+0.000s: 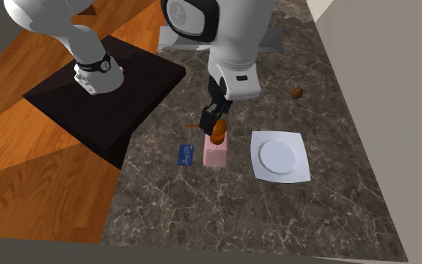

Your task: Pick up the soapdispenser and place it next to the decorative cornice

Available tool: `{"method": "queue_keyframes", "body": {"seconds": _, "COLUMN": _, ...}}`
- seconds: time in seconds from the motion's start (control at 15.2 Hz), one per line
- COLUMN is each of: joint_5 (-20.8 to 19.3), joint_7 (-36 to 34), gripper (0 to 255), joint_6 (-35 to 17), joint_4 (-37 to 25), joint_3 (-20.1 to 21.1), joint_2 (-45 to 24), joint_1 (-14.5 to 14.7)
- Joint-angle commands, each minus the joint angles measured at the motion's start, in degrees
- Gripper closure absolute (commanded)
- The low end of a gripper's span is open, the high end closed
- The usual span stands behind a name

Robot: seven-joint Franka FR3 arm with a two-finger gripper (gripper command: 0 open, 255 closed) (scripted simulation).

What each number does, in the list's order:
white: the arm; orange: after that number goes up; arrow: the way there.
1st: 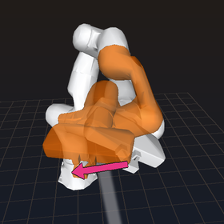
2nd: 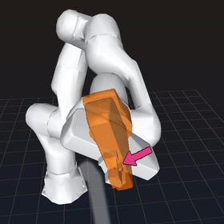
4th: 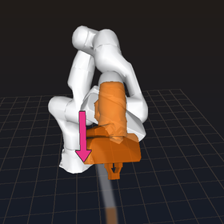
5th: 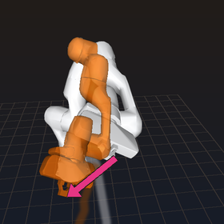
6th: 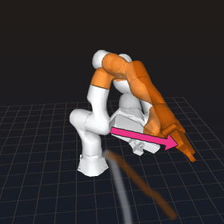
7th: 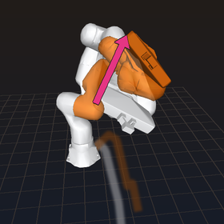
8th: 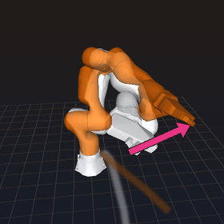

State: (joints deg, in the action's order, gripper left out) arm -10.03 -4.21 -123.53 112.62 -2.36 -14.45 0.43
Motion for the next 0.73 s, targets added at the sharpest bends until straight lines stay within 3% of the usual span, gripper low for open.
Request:
{"method": "queue_keyframes", "body": {"seconds": 0.0, "joint_5": -0.25, "joint_7": -0.17, "gripper": 0, "joint_6": -1.20, "joint_4": 0.22, "joint_3": -0.10, "joint_2": -0.88, "joint_1": -0.05}}
{"method": "queue_keyframes", "body": {"seconds": 0.33, "joint_5": -0.59, "joint_7": -0.37, "gripper": 0, "joint_6": -4.98, "joint_4": 1.80, "joint_3": -0.36, "joint_2": -3.04, "joint_1": -0.36}}
{"method": "queue_keyframes", "body": {"seconds": 0.66, "joint_5": -0.59, "joint_7": -0.37, "gripper": 0, "joint_6": -4.98, "joint_4": 1.80, "joint_3": -0.36, "joint_2": -3.04, "joint_1": -0.36}}
